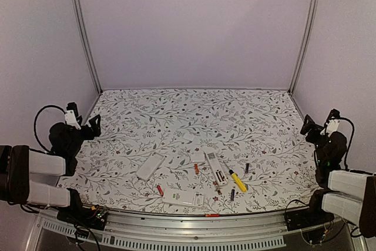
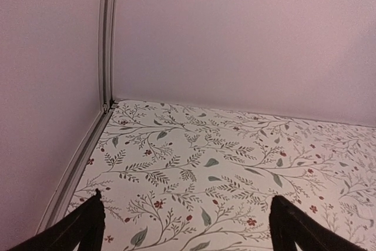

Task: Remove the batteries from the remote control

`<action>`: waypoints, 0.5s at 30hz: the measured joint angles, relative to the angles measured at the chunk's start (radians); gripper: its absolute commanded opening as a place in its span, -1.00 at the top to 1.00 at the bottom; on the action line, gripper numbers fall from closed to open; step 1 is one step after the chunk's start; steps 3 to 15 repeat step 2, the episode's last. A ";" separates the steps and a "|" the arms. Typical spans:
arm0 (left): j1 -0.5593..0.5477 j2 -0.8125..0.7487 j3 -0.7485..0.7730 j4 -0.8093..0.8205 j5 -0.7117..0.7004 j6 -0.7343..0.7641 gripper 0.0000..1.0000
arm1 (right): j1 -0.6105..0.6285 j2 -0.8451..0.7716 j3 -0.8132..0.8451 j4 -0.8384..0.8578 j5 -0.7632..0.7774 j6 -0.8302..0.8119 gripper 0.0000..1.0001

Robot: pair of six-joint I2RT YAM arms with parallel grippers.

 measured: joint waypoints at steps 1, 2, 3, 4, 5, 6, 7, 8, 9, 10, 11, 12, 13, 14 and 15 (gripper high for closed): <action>-0.002 0.000 0.000 0.002 -0.004 0.002 -0.95 | 0.000 0.004 0.000 0.002 0.000 0.000 -0.98; -0.004 0.000 0.000 0.004 -0.009 0.004 -0.96 | 0.000 0.008 0.000 0.003 0.000 0.000 -0.98; -0.004 0.000 0.000 0.004 -0.009 0.004 -0.96 | 0.000 0.008 0.000 0.003 0.000 0.000 -0.98; -0.004 0.000 0.000 0.004 -0.009 0.004 -0.96 | 0.000 0.008 0.000 0.003 0.000 0.000 -0.98; -0.004 0.000 0.000 0.004 -0.009 0.004 -0.96 | 0.000 0.008 0.000 0.003 0.000 0.000 -0.98; -0.004 0.000 0.000 0.004 -0.009 0.004 -0.96 | 0.000 0.008 0.000 0.003 0.000 0.000 -0.98; -0.004 0.000 0.000 0.004 -0.009 0.004 -0.96 | 0.000 0.008 0.000 0.003 0.000 0.000 -0.98; -0.004 0.000 0.000 0.004 -0.009 0.004 -0.96 | 0.000 0.008 0.000 0.003 0.000 0.000 -0.98; -0.004 0.000 0.000 0.004 -0.009 0.004 -0.96 | 0.000 0.008 0.000 0.003 0.000 0.000 -0.98; -0.004 0.000 0.000 0.004 -0.009 0.004 -0.96 | 0.000 0.008 0.000 0.003 0.000 0.000 -0.98; -0.004 0.000 0.000 0.004 -0.009 0.004 -0.96 | 0.000 0.008 0.000 0.003 0.000 0.000 -0.98; -0.004 0.000 0.000 0.004 -0.009 0.004 -0.96 | 0.000 0.008 0.000 0.003 0.000 0.000 -0.98; -0.004 0.000 0.000 0.004 -0.009 0.004 -0.96 | 0.000 0.008 0.000 0.003 0.000 0.000 -0.98; -0.004 0.000 0.000 0.004 -0.009 0.004 -0.96 | 0.000 0.008 0.000 0.003 0.000 0.000 -0.98; -0.004 0.000 0.000 0.004 -0.009 0.004 -0.96 | 0.000 0.008 0.000 0.003 0.000 0.000 -0.98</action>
